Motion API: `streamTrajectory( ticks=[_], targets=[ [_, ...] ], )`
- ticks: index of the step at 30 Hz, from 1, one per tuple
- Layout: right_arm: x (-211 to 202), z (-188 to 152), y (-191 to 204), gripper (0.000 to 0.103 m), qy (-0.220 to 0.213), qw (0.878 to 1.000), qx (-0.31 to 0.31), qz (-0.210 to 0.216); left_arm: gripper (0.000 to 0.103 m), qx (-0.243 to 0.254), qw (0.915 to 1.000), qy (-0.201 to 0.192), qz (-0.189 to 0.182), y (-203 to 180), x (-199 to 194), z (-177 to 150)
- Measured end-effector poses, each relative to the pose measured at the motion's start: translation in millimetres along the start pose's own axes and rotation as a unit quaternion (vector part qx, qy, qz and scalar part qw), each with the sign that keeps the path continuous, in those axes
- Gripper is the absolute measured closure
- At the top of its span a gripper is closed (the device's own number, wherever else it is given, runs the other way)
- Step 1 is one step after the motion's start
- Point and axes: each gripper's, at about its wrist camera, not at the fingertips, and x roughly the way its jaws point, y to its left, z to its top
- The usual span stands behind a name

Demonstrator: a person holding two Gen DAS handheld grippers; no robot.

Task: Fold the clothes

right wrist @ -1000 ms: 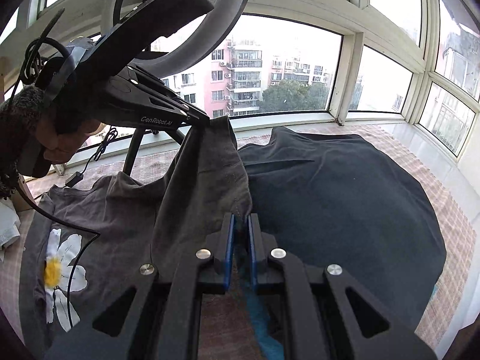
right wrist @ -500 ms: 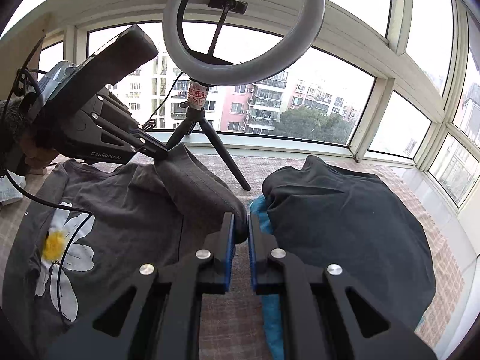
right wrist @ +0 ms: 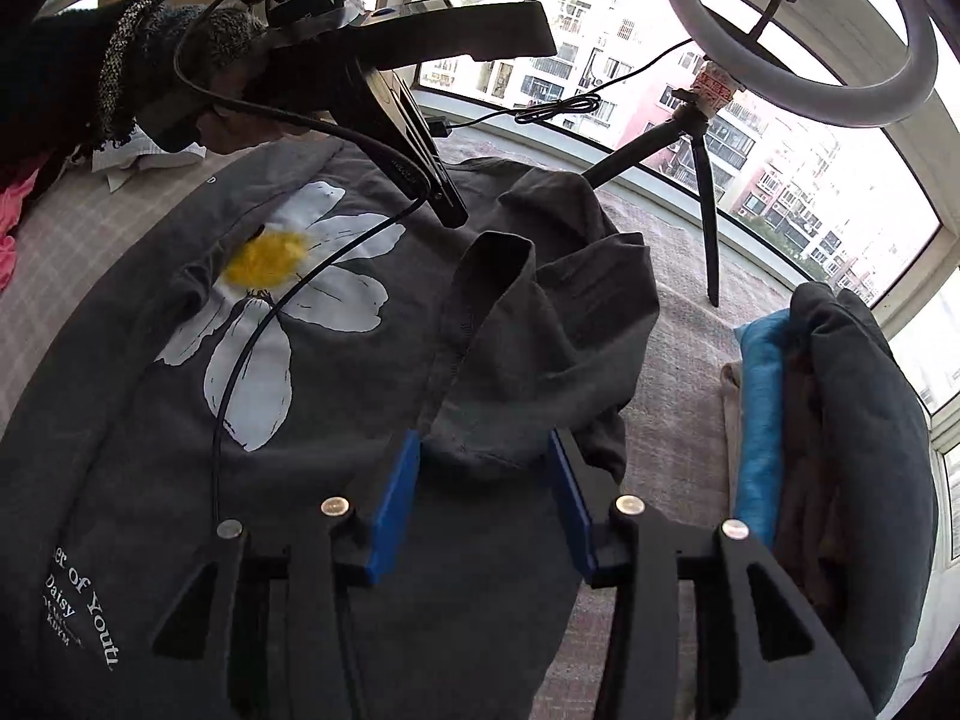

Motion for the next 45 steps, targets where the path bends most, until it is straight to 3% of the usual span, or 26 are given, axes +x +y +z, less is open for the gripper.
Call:
streamTrajectory(
  ticks=[2,5,10,17,20,24,25,26,27,28,31,33,36,39,41,45],
  targets=[
    [-3,-10,-19,0.058,0.011,0.999,0.037,-0.001,0.094,-0.007,0.9999,-0.008,-0.012,-4,-1,8],
    [-8,-25,-48,0.058,0.027,0.995,0.093,-0.003,0.087,0.009,0.9998,-0.018,0.001,-12,-4,10],
    [-2,-49,-80,0.058,0.045,0.985,0.165,0.009,0.083,0.03,0.9995,0.003,0.007,-18,-2,-5],
    [29,-29,-78,0.058,0.037,0.987,0.153,0.027,0.08,0.044,0.999,0.01,0.0,-27,-5,-12],
    [42,-22,-78,0.058,0.04,0.989,0.142,0.03,0.074,0.056,0.9984,0.006,-0.003,-33,-8,-15],
    [52,-18,-86,0.058,0.043,0.986,0.158,0.039,0.074,0.049,0.9987,0.006,0.012,-32,8,1],
    [55,-17,-87,0.058,0.042,0.985,0.164,0.043,0.084,0.044,0.9989,0.005,0.014,-31,13,6],
    [57,-16,-89,0.058,0.041,0.984,0.169,0.048,0.101,0.038,0.9992,0.005,0.013,-29,14,8],
    [59,-15,-91,0.058,0.04,0.982,0.175,0.052,0.102,0.032,0.9994,0.006,0.011,-28,16,9],
    [61,-14,-92,0.061,0.04,0.981,0.181,0.056,0.102,0.031,0.9995,-0.004,0.012,-27,13,8],
    [66,-17,-100,0.094,0.055,0.975,0.207,0.06,0.102,0.029,0.9992,-0.025,0.013,-23,-3,-2],
    [66,-21,-106,0.094,0.059,0.972,0.218,0.056,0.102,0.012,0.9994,-0.024,0.022,-10,-8,-10],
    [67,-27,-114,0.094,0.065,0.968,0.235,0.052,0.101,-0.026,0.9994,0.015,0.016,14,11,-18],
    [68,-27,-113,0.094,0.07,0.97,0.231,0.041,0.093,-0.008,0.9991,0.019,0.037,9,12,-22],
    [67,-26,-112,0.094,0.071,0.971,0.227,0.039,0.09,0.003,0.9987,0.011,0.05,3,4,-24],
    [64,-28,-117,0.094,0.07,0.969,0.235,0.045,0.09,-0.002,0.9991,-0.016,0.039,-9,-23,-29]
  ],
)
